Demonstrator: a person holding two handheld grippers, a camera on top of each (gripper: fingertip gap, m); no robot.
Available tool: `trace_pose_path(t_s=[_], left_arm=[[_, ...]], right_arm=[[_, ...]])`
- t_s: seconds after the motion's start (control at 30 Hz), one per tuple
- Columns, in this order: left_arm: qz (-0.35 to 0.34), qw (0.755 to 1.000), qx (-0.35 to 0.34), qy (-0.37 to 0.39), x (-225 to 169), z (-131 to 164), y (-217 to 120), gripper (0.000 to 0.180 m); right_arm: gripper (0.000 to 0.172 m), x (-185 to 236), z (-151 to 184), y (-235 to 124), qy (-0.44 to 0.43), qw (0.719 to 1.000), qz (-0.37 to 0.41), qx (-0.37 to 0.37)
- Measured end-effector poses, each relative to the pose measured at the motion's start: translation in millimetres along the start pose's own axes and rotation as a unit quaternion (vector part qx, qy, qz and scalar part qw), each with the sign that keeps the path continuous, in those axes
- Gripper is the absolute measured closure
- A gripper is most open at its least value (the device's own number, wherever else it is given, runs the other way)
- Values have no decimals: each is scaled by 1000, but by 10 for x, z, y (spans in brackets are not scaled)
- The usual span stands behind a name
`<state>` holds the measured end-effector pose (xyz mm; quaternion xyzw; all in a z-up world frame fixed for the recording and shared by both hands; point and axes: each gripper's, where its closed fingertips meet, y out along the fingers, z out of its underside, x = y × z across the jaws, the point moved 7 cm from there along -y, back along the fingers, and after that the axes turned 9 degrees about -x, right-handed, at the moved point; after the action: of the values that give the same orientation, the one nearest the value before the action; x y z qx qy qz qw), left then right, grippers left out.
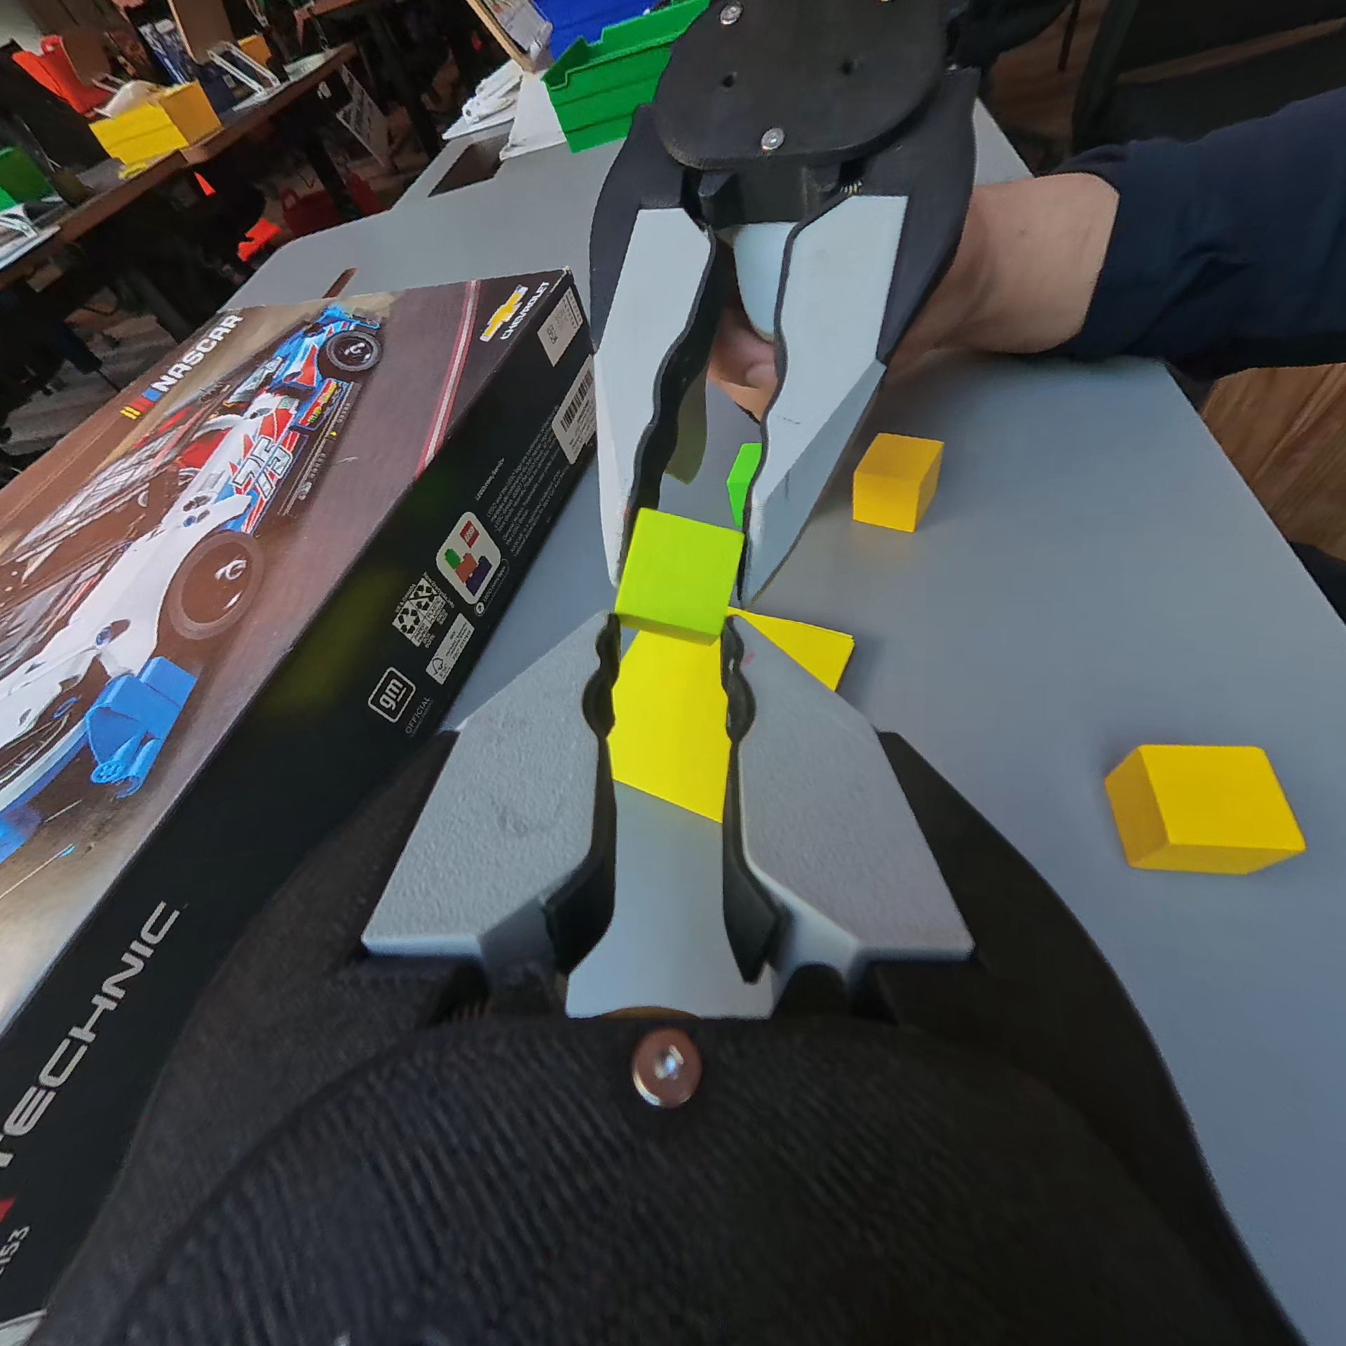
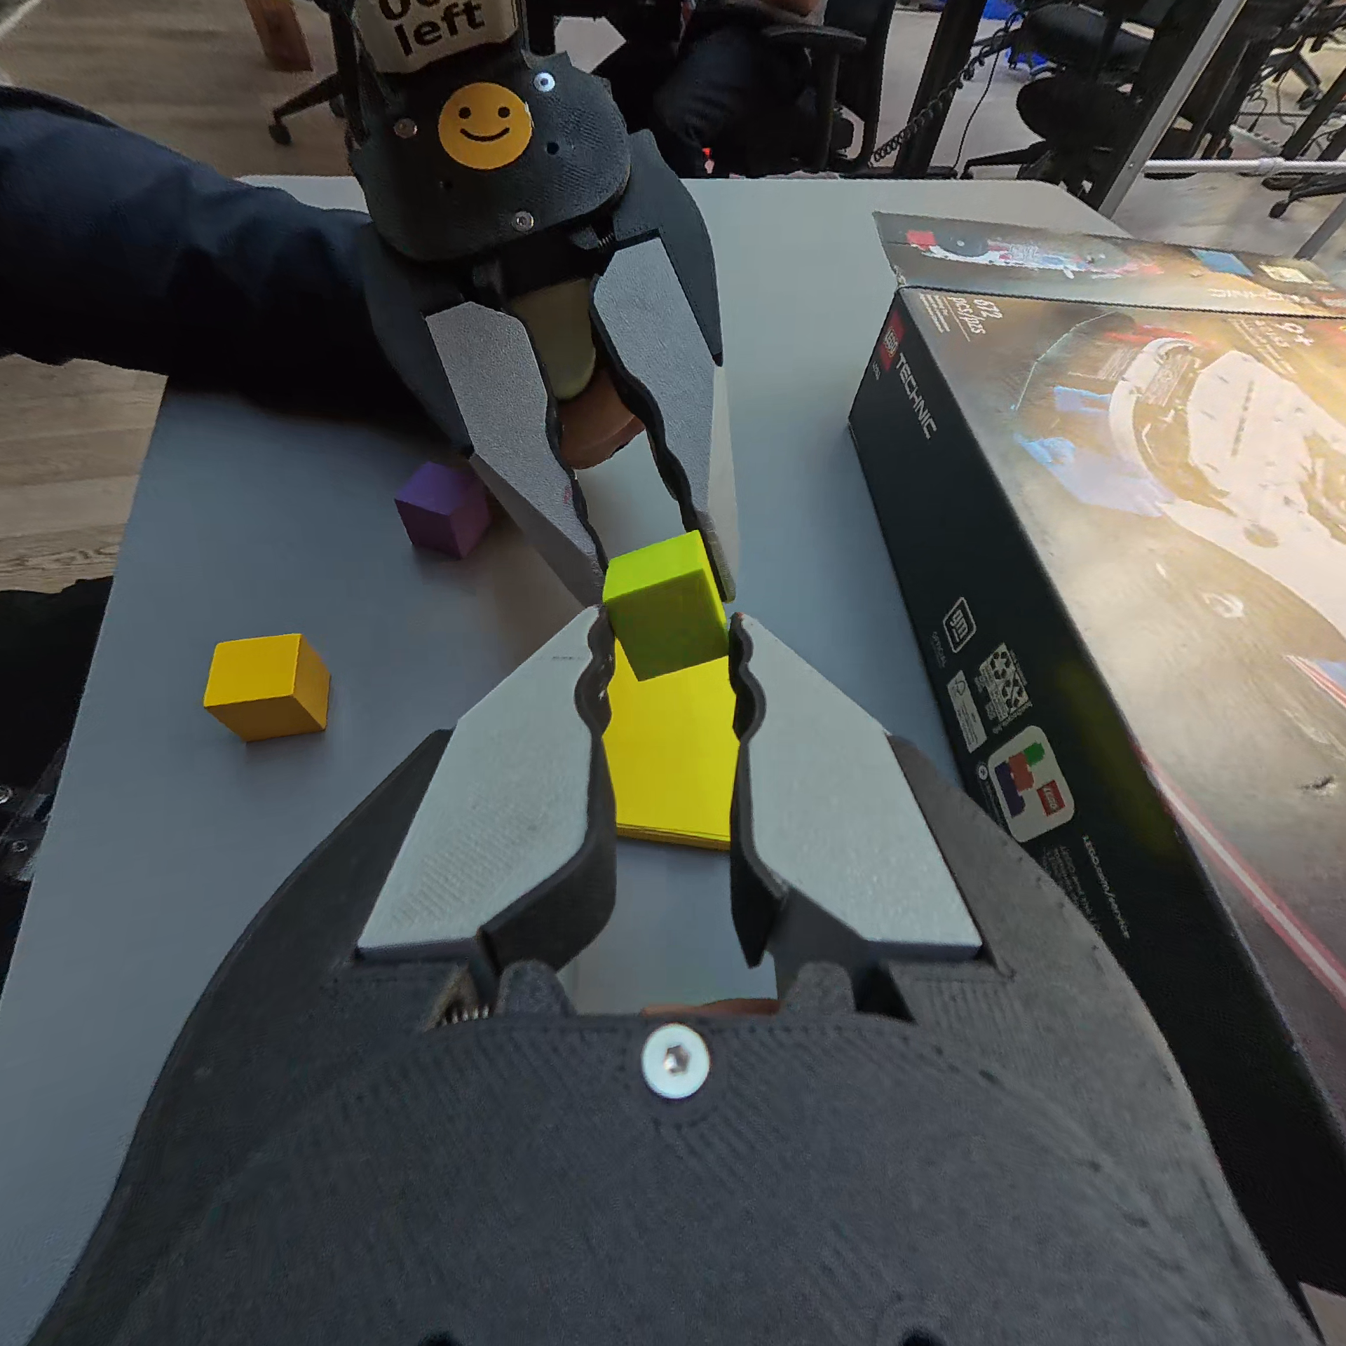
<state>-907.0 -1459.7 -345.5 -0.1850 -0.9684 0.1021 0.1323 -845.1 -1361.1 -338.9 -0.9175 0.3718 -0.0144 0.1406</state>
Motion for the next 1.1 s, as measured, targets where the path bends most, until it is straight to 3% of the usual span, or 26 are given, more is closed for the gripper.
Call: trace_pose_path(t_s=[0.13, 0.27, 0.63, 0.93, 1.1], left_arm=[[-1, 1000, 4, -2, -4, 23, 14, 156], [-6, 1000, 16, 15, -24, 100, 56, 174], [-90, 992, 77, -50, 264, 265, -10, 170], [-52, 979, 185, -66, 207, 471, 66, 180], [-40, 981, 183, -42, 142, 456, 70, 180]], right_arm=[[143, -11, 9, -14, 7, 1000, 4, -1], [143, -75, 23, -59, 14, 1000, 24, -4], [143, -373, 80, -231, 30, 990, 140, -4], [143, -589, 62, -500, 89, 973, 208, -52], [143, -610, 103, -484, 92, 971, 216, -34]])
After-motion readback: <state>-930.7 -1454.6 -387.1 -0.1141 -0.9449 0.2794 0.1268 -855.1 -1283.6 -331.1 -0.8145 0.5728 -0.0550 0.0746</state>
